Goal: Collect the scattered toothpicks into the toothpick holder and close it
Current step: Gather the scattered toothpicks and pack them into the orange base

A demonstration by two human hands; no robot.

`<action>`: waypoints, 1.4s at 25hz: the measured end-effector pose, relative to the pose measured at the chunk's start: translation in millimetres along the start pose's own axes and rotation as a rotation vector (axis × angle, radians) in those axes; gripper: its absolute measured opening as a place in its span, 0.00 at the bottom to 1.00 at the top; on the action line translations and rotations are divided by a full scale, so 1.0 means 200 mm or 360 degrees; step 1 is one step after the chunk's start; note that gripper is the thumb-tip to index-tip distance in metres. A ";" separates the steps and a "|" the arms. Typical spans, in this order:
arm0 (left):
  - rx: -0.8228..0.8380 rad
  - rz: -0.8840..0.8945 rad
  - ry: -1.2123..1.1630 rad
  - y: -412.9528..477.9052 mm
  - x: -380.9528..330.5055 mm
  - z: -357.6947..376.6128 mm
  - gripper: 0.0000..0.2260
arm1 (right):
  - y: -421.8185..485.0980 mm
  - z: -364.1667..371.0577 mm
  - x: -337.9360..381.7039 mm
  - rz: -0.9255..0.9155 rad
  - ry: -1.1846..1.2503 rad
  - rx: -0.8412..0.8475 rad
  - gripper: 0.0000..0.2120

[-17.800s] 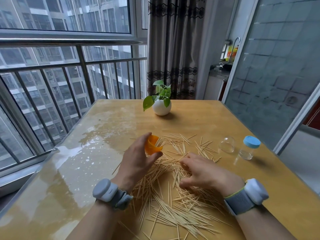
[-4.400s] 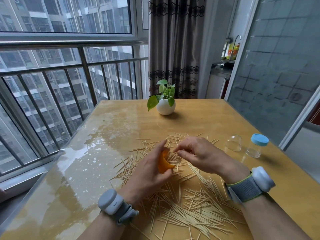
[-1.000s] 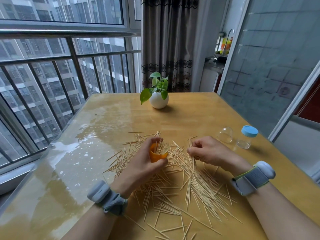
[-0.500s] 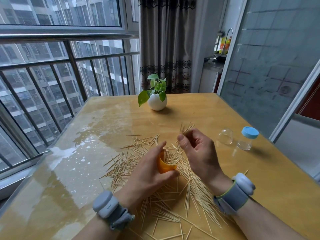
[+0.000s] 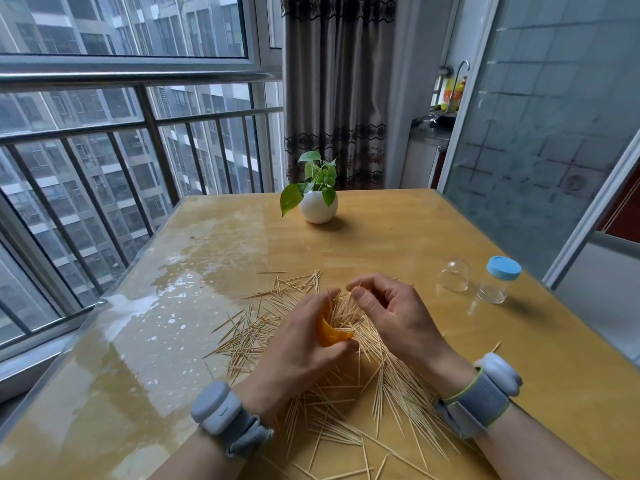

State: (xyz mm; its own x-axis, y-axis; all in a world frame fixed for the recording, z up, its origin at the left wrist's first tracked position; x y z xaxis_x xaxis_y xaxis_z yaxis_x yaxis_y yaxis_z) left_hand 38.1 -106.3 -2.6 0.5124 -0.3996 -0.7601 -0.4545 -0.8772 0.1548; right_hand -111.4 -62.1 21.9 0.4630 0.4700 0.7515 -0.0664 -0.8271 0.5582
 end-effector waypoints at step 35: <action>-0.0182 0.0021 -0.0021 -0.01 -0.01 -0.04 0.32 | -0.03 0.02 0.13 -0.0709 -0.0585 0.0323 0.05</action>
State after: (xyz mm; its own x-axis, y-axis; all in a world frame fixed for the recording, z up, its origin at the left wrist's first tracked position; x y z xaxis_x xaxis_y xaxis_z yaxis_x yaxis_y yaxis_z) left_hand 44.4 -105.5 2.9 0.4969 -0.4083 -0.7657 -0.3745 -0.8969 0.2352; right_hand -96.0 -46.2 36.8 0.6845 0.6771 0.2702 0.3571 -0.6345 0.6855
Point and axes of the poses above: each hand's wrist, its own y-axis towards the middle knuckle, its own z-axis out of the palm, x = y × z, the point moved 6 cm from there along y, towards the middle knuckle, and after that the axes turned 15 degrees about -z, right-handed, at the moved point
